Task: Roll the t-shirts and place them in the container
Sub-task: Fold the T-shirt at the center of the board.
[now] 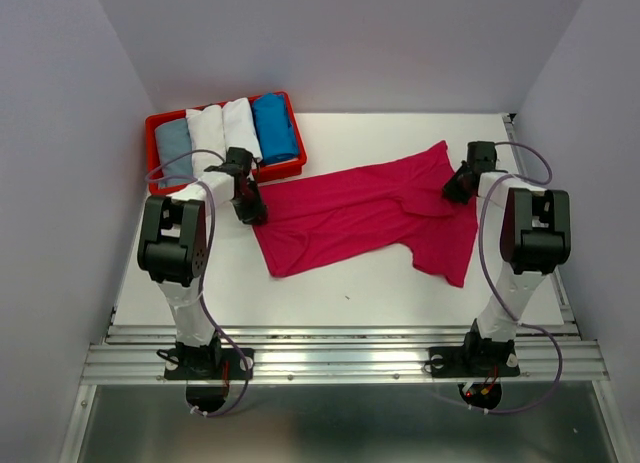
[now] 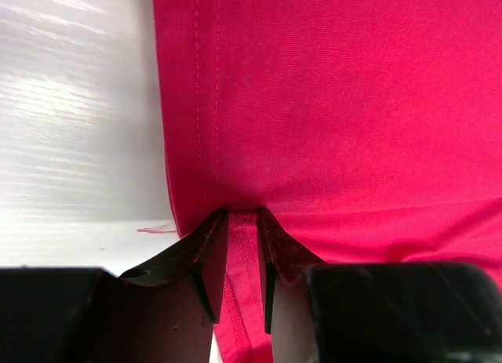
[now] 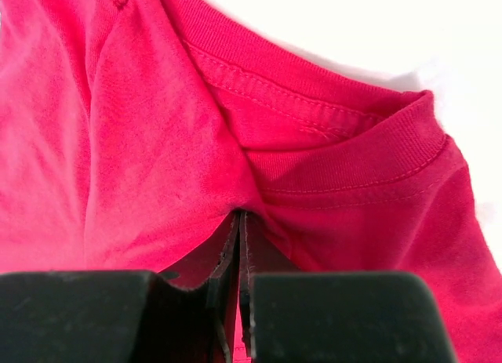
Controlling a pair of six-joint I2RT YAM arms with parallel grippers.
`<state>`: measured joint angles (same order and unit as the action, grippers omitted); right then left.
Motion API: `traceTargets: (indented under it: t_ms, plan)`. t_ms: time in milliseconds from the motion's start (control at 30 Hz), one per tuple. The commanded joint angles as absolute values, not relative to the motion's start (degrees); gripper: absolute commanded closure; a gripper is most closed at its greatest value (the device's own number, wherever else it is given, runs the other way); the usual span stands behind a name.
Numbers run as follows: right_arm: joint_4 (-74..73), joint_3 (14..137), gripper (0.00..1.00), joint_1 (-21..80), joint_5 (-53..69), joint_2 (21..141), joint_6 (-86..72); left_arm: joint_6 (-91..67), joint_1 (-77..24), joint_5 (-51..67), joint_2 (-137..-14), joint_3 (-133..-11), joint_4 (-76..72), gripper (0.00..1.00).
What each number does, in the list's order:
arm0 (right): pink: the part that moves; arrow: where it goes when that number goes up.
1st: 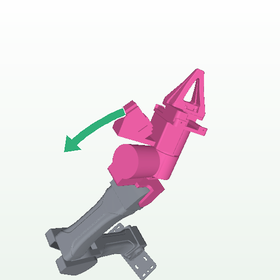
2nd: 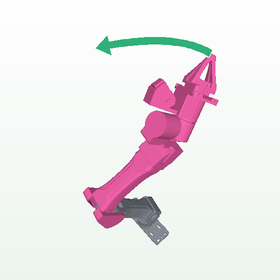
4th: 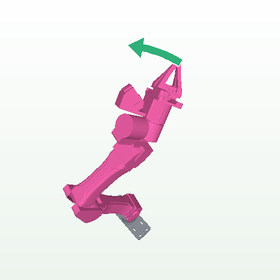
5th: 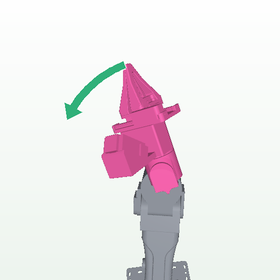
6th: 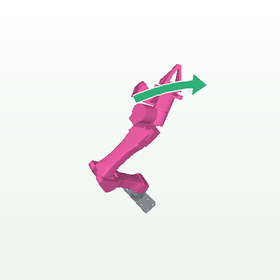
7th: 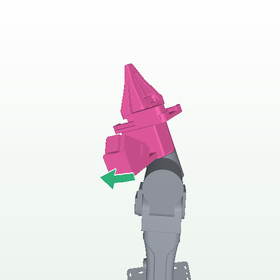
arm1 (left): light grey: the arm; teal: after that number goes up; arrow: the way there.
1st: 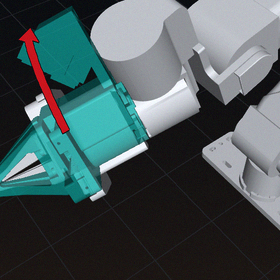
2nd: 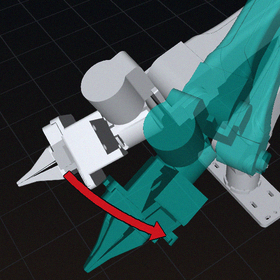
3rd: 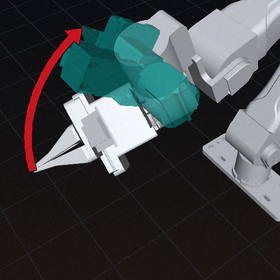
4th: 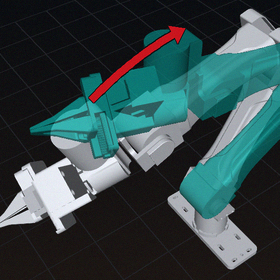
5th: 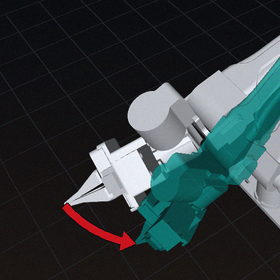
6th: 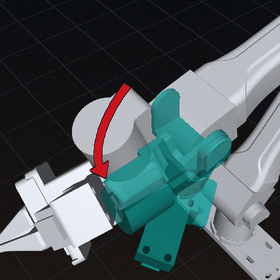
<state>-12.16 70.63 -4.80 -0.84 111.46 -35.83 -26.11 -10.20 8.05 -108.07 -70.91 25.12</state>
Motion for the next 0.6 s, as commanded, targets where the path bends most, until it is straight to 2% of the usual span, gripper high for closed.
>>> traceTargets:
  t_ms: [0, 100, 367, 433, 567]
  plan:
    - [-16.43, 70.84, 0.94, -4.57, -2.02, 114.96, -34.98, -25.84, -8.26, 2.11, -110.39, -71.28, 25.93, 0.67]
    - [-17.84, 71.02, 0.91, -4.57, -2.37, 111.2, -34.63, -26.54, -8.26, 2.37, -108.99, -70.67, 25.05, 0.67]
    - [-21.53, 69.17, 0.52, -4.57, -5.1, 95.55, -34.19, -26.63, -10.02, -1.67, -94.67, -66.89, 28.82, 0.6]
    - [-22.32, 67.16, 0.48, -4.57, -4.49, 91.59, -34.1, -27.24, -12.03, -2.72, -90.37, -65.05, 29.96, 0.6]
    - [-24.08, 62.32, 0.46, -4.57, -1.59, 85.97, -34.19, -30.23, -16.25, -2.11, -84.47, -59.16, 31.99, 0.59]
